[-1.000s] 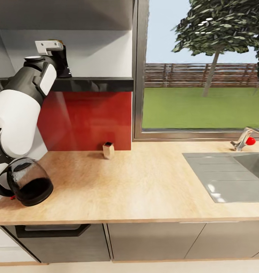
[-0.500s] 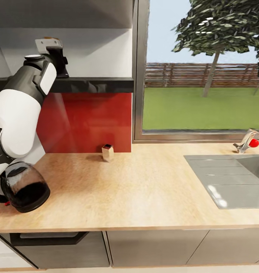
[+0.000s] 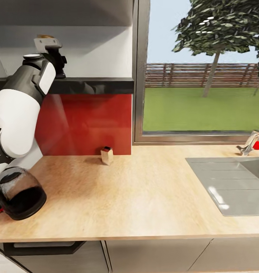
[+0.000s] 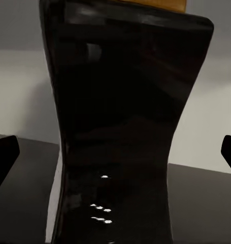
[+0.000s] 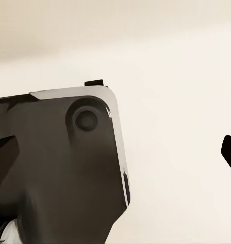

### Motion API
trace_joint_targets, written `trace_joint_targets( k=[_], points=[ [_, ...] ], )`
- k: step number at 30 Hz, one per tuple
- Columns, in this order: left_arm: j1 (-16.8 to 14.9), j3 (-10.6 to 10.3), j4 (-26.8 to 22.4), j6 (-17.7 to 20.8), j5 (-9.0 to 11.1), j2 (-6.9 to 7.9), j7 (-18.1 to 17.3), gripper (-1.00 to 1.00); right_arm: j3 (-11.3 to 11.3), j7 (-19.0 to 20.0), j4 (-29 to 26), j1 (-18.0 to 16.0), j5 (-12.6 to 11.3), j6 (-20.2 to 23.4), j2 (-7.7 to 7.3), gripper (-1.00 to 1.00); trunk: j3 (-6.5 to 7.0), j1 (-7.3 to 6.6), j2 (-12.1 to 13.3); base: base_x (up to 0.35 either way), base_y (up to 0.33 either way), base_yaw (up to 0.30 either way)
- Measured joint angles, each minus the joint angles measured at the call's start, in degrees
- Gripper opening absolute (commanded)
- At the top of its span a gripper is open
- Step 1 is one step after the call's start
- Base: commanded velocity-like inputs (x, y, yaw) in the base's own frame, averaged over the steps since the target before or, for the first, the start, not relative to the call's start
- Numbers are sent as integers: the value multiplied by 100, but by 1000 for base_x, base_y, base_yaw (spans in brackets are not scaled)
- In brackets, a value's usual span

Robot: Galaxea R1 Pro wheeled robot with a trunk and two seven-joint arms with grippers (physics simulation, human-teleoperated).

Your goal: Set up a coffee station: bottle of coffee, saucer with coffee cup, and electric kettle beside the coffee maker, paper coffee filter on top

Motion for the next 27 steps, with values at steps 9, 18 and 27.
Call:
trace_joint_targets(
  k=[9, 18, 27],
  points=[
    [2, -7, 0, -15, -3, 5, 0, 100, 0, 0, 0, 1, 0, 0, 0, 100, 0, 1, 0, 56, 0, 0],
    [7, -6, 8, -26, -9, 12, 0, 100, 15, 0, 0, 3, 2, 0, 0, 100, 0, 2, 0, 96, 9, 0],
    [8, -7, 9, -32, -28, 10, 0, 100, 16, 0, 0, 2, 2, 0, 0, 100, 0, 2, 0, 4, 0, 0]
  ],
)
